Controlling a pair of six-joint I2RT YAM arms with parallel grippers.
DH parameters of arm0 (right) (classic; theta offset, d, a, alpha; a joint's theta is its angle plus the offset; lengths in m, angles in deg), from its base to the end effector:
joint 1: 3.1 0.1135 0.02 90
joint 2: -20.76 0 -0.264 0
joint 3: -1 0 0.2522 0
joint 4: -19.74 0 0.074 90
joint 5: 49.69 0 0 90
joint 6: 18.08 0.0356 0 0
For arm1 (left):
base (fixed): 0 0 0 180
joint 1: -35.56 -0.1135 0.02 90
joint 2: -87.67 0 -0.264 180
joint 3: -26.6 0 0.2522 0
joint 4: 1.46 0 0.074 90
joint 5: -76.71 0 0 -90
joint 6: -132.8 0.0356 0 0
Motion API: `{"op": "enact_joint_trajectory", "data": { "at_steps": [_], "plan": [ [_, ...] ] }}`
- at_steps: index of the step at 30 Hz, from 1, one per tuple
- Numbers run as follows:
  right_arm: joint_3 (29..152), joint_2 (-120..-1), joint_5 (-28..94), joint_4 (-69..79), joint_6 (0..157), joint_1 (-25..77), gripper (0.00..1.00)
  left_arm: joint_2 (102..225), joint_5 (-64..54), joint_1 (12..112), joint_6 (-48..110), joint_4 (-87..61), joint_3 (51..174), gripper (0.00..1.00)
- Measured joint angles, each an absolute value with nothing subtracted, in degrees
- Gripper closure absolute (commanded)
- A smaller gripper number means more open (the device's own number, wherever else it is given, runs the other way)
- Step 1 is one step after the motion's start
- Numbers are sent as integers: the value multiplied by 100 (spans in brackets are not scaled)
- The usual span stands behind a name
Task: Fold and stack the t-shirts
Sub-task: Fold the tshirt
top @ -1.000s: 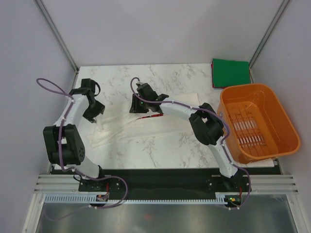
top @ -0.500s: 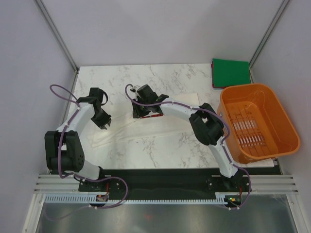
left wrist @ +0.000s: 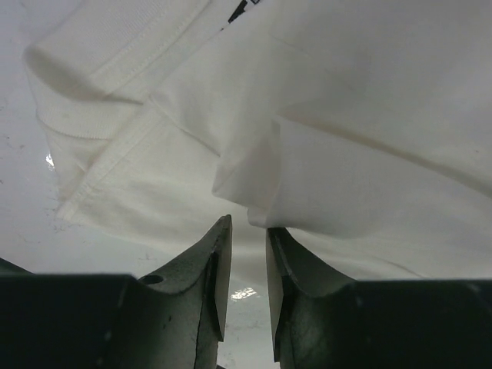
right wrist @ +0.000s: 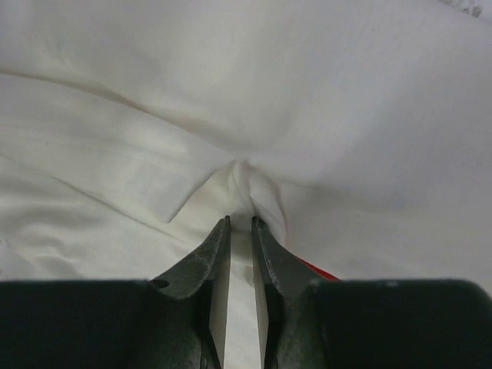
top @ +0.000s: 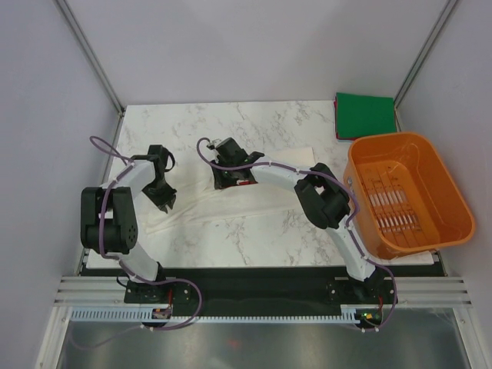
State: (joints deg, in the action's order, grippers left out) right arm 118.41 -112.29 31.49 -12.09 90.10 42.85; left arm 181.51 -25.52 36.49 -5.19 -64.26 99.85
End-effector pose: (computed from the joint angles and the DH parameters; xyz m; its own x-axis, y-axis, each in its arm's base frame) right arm 0.3555 0.3753 0.1580 -0.7309 -0.3121 -0.6070 -0.5834 0.7472 0.3183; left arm 0.2864 0.0029 0.1801 -0.6584 -0.7156 -0.2334 -0.7437 0.6662 0.0553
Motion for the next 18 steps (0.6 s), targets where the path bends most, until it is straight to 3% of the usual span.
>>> {"op": "enact_joint_trajectory", "data": {
  "at_steps": [8,13,18],
  "plan": [
    [11841,-11229,3267,-1209,9014,4285,78,18330,-2670,3304,-508,-6433,9985,63],
    [11841,-11229,3276,-1211,9027,4285,71,17985,-2661,3205,-381,-6433,9987,54],
    [11846,-11227,3284,-1209,9128,4296,65,17607,-2499,3201,-213,-6433,10042,54]
  ]
}}
